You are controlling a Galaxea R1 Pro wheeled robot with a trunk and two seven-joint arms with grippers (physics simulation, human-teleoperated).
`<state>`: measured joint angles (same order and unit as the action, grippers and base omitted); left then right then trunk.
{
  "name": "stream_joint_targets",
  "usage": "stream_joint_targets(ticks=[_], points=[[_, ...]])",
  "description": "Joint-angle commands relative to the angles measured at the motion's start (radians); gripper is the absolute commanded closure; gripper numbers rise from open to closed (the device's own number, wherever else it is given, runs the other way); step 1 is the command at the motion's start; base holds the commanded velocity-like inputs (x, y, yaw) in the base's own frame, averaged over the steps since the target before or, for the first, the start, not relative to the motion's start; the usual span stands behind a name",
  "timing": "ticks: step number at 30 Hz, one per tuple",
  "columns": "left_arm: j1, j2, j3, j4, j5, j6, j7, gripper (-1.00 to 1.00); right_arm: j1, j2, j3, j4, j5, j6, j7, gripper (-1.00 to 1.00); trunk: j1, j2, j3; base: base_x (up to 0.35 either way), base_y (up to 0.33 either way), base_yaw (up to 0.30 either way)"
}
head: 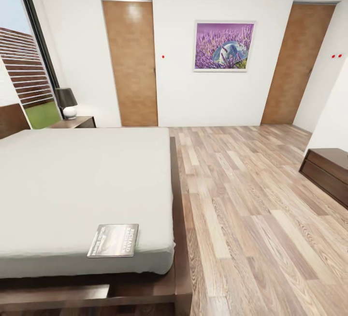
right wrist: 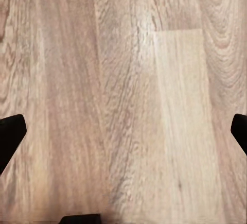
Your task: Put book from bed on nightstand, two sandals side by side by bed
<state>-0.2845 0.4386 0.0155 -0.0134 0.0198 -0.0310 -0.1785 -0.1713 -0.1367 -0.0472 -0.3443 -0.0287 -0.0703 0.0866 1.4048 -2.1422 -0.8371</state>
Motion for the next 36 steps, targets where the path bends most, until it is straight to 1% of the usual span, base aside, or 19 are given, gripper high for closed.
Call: stream_joint_targets(ticks=[1,11,21,36], points=[[0.001,-0.002,0.001,0.001,0.002,-0.003,-0.004,-1.0,0.0,0.0,-0.005,0.001,-0.003,-0.003,0.007,-1.0,-0.001,0.0,-0.001,-0.214,0.091,0.0],[0.015,-0.009,0.001,-0.001,0.006,-0.005,-0.002,-1.0,0.0,0.0,-0.005,0.001,-0.003,-0.003,0.007,-1.0,-0.001,0.0,-0.001,-0.111,0.039,0.0],[0.017,-0.01,0.001,-0.004,0.007,-0.006,-0.001,-1.0,0.0,0.001,-0.005,0.001,-0.003,-0.003,0.007,-1.0,-0.001,0.0,-0.001,-0.015,0.155,0.0],[0.018,-0.009,0.001,-0.004,0.009,-0.01,-0.005,-1.0,0.0,0.003,-0.002,0.001,-0.003,-0.003,0.007,-1.0,-0.001,0.0,-0.001,-0.001,0.107,0.0]])
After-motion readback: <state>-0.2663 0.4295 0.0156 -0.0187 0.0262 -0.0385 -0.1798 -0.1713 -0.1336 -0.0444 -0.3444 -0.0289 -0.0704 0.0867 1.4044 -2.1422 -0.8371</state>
